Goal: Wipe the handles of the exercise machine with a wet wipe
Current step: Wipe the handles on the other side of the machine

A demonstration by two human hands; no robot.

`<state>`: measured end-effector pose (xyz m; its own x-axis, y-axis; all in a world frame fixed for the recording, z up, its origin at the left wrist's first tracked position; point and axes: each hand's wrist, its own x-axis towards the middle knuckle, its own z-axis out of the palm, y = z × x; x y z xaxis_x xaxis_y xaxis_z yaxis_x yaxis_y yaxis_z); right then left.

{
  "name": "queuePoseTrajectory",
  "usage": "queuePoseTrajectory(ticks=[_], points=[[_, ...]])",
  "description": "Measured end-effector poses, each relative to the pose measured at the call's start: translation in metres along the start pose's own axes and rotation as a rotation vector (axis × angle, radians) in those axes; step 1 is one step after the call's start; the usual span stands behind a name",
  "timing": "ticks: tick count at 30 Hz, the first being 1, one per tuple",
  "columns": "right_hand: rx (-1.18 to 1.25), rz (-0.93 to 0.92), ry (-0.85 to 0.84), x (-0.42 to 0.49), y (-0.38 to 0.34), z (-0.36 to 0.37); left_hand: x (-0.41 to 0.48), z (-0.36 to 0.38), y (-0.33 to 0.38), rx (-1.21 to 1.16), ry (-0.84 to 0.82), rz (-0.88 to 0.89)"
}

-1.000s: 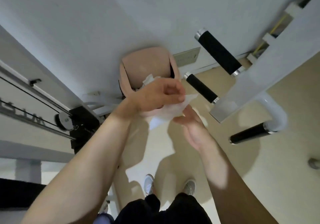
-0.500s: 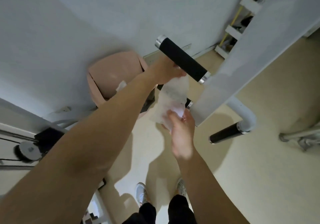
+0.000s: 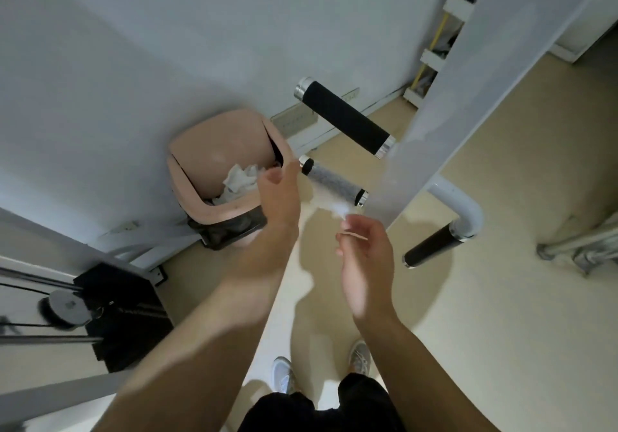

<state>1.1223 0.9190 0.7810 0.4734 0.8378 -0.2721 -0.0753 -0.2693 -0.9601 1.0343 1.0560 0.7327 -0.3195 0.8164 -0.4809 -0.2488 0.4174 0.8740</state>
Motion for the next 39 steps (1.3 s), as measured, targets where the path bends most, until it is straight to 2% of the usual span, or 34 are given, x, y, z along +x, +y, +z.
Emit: queuePoseTrajectory(ticks=[2,4,7,9,11,14,16,18,20,23,28,31,34,37,39], points=[[-0.049,-0.214,0.042,-0.009,-0.016,-0.008,-0.020,-0.003,-0.024,-0.222,-0.230,-0.300],[-0.152,-0.425,0.128,-0.012,-0.032,-0.017,-0.028,0.003,-0.034,-0.360,-0.450,-0.455],[-0.362,-0.709,0.340,-0.004,-0.049,-0.033,-0.026,0.029,-0.026,-0.545,-0.557,-0.408],[-0.504,-0.765,0.453,0.005,-0.062,-0.043,-0.025,0.043,-0.020,-0.695,-0.541,-0.414],[-0.636,-0.723,0.462,0.015,-0.081,-0.049,-0.021,0.051,-0.017,-0.748,-0.556,-0.434],[-0.774,-0.502,0.266,0.032,-0.108,-0.055,-0.017,0.057,-0.018,-0.679,-0.562,-0.404],[-0.775,-0.381,0.179,0.044,-0.119,-0.058,-0.017,0.063,-0.020,-0.672,-0.520,-0.400],[-0.704,-0.348,0.129,0.053,-0.123,-0.060,-0.018,0.066,-0.022,-0.690,-0.463,-0.470],[-0.672,-0.338,0.099,0.059,-0.121,-0.060,-0.017,0.067,-0.020,-0.762,-0.480,-0.517],[-0.761,-0.366,0.142,0.063,-0.116,-0.057,-0.016,0.069,-0.017,-0.755,-0.466,-0.468],[-0.837,-0.422,0.220,0.064,-0.113,-0.055,0.003,0.064,0.006,-0.609,-0.323,-0.456],[-0.880,-0.439,0.241,0.066,-0.108,-0.053,0.015,0.055,0.020,-0.672,-0.243,-0.459],[-0.893,-0.424,0.277,0.069,-0.106,-0.049,-0.005,0.061,0.012,-0.724,-0.322,-0.385],[-0.901,-0.414,0.285,0.071,-0.105,-0.051,-0.026,0.072,-0.011,-0.875,-0.447,-0.446],[-0.911,-0.406,0.293,0.071,-0.104,-0.052,-0.027,0.075,-0.017,-0.903,-0.487,-0.424]])
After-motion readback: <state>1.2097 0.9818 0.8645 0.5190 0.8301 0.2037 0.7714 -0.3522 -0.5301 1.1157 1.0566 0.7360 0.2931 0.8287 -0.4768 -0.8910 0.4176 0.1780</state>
